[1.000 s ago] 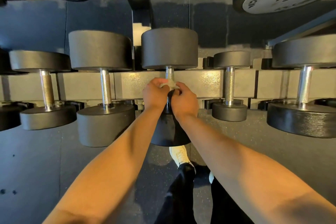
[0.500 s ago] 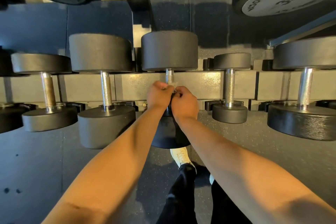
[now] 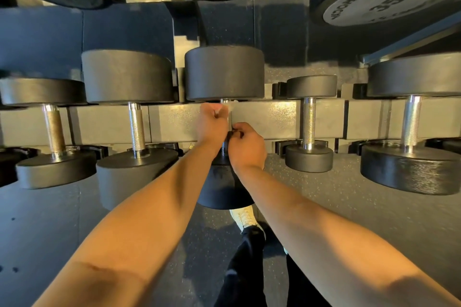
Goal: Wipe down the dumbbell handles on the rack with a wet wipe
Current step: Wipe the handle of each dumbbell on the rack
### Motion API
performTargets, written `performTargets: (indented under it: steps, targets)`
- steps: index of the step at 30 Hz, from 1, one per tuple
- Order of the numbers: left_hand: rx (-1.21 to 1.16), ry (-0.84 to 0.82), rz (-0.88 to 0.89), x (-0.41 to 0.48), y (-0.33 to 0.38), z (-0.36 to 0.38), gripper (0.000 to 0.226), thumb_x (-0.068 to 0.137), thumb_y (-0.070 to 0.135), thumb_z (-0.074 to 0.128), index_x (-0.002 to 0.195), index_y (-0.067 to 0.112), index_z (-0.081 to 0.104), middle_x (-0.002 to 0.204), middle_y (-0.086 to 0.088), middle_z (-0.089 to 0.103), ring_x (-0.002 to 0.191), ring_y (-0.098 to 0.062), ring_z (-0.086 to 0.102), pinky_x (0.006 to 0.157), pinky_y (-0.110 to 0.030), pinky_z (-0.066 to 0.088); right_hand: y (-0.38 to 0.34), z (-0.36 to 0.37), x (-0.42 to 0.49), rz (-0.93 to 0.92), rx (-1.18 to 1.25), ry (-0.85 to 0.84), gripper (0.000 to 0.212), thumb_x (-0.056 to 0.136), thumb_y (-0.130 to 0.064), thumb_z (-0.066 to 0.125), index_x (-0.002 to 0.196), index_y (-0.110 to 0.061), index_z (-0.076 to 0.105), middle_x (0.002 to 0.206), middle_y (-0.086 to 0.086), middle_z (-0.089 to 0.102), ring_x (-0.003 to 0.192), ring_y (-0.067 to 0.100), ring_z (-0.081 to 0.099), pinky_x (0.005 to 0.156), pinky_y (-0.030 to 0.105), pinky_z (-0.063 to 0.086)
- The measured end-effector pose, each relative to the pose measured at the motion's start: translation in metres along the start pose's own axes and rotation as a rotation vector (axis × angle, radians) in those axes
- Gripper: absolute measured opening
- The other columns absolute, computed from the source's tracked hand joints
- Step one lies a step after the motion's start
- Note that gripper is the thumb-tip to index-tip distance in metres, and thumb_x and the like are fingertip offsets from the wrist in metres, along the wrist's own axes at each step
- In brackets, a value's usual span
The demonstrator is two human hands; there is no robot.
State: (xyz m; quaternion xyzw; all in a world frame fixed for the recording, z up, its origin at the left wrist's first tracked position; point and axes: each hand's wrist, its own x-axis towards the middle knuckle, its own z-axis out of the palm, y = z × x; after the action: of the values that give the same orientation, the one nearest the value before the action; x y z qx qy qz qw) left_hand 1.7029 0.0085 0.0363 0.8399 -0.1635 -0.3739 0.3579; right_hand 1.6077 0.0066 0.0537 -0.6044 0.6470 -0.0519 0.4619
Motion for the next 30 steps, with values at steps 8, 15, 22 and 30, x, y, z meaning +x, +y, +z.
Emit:
performTargets:
  steps: [8,15,22,30]
  targets:
    - [0.278,-0.171,-0.008,-0.014,-0.016,-0.007,0.032,0.09,0.005,0.053,0.061,0.016,0.045,0.055,0.005,0.044,0.052,-0.008,0.045,0.043,-0.014,0.034,0.0,0.002,0.002,0.013,0.014,0.007,0.02,0.099,-0.021,0.048,0.106,-0.026,0.065,0.095,-0.001,0.069,0.087,0.023,0.063,0.075,0.033,0.05]
    - [0.411,-0.348,-0.146,-0.026,-0.018,-0.016,0.008,0.095,0.021,0.057,0.099,0.015,0.055,0.087,-0.003,0.062,0.081,-0.019,0.062,0.057,-0.026,0.041,0.001,0.003,0.002,-0.031,-0.019,0.036,0.031,0.098,-0.01,0.051,0.125,-0.019,0.063,0.129,0.002,0.056,0.104,0.022,0.062,0.087,0.037,0.054]
    - [0.488,-0.301,-0.116,-0.034,-0.014,-0.023,0.011,0.093,0.006,0.056,0.097,0.016,0.057,0.094,-0.001,0.061,0.078,-0.012,0.054,0.063,-0.023,0.042,0.005,0.003,0.003,-0.045,-0.009,0.047,0.025,0.099,-0.01,0.052,0.119,-0.018,0.064,0.123,0.002,0.058,0.099,0.017,0.06,0.081,0.029,0.051]
    - [0.231,-0.029,-0.039,-0.062,-0.02,-0.028,0.014,0.099,0.02,0.059,0.113,0.017,0.06,0.095,0.005,0.062,0.082,-0.012,0.061,0.059,-0.019,0.042,0.007,0.004,0.004,-0.036,0.051,0.046,0.021,0.098,-0.011,0.051,0.106,-0.022,0.066,0.114,-0.002,0.061,0.099,0.018,0.061,0.083,0.033,0.051]
